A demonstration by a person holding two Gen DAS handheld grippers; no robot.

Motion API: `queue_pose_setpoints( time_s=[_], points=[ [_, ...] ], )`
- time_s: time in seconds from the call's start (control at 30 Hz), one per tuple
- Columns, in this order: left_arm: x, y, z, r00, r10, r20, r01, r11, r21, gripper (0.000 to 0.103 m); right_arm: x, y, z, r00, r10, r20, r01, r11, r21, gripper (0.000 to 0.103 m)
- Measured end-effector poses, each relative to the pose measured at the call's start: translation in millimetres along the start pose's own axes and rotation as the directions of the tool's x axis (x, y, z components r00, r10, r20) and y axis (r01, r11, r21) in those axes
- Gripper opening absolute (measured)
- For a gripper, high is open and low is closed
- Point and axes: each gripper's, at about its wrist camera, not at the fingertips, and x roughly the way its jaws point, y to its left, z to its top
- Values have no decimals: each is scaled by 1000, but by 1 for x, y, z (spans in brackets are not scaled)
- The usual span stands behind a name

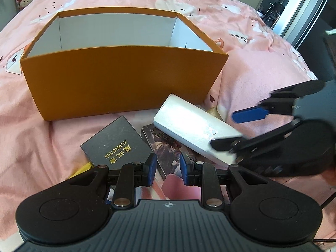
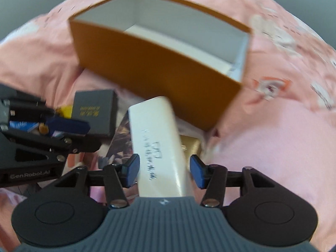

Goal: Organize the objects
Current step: 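Lift the white box with the right tool while the left tool approaches the gold box, then grasp the gold box with the left tool while the right tool carries the white box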

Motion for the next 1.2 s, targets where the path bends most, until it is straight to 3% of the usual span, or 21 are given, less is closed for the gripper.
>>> queue_pose_setpoints(
  time_s=[0.27, 0.43, 0.57, 0.63, 0.73, 0.83, 1.07, 1.2],
  points=[
    [4, 2, 3, 1000, 6, -16, -6, 1000, 0, 30, 31, 16, 9, 998, -50, -30, 47, 994, -96, 63],
    [4, -2, 10, 1000, -18, -12, 19, 1000, 17, 31, 21, 2, 3, 999, -36, -24, 36, 999, -14, 62],
    [8, -5, 22, 995, -100, -16, 99, 995, -12, 36, -11, -22, -15, 998, -62, 29, 59, 994, 97, 62],
    [15, -8, 28, 990, -134, -33, 132, 990, -41, 49, -26, -38, -26, 995, -91, 49, 82, 984, 160, 62],
    [29, -15, 35, 984, -171, -55, 167, 983, -76, 56, -37, -60, -38, 990, -133, 55, 115, 962, 248, 62],
    [45, -21, 42, 981, -179, -73, 169, 977, -130, 62, -31, -76, -45, 993, -103, 56, 79, 943, 323, 62],
    [74, -20, 42, 981, -169, -94, 136, 949, -285, 69, -21, -83, -50, 993, -84, 80, 53, 942, 331, 62],
    [89, -22, 43, 975, -175, -138, 125, 941, -313, 72, -20, -90, -54, 994, -60, 95, 24, 938, 347, 62]
  ],
)
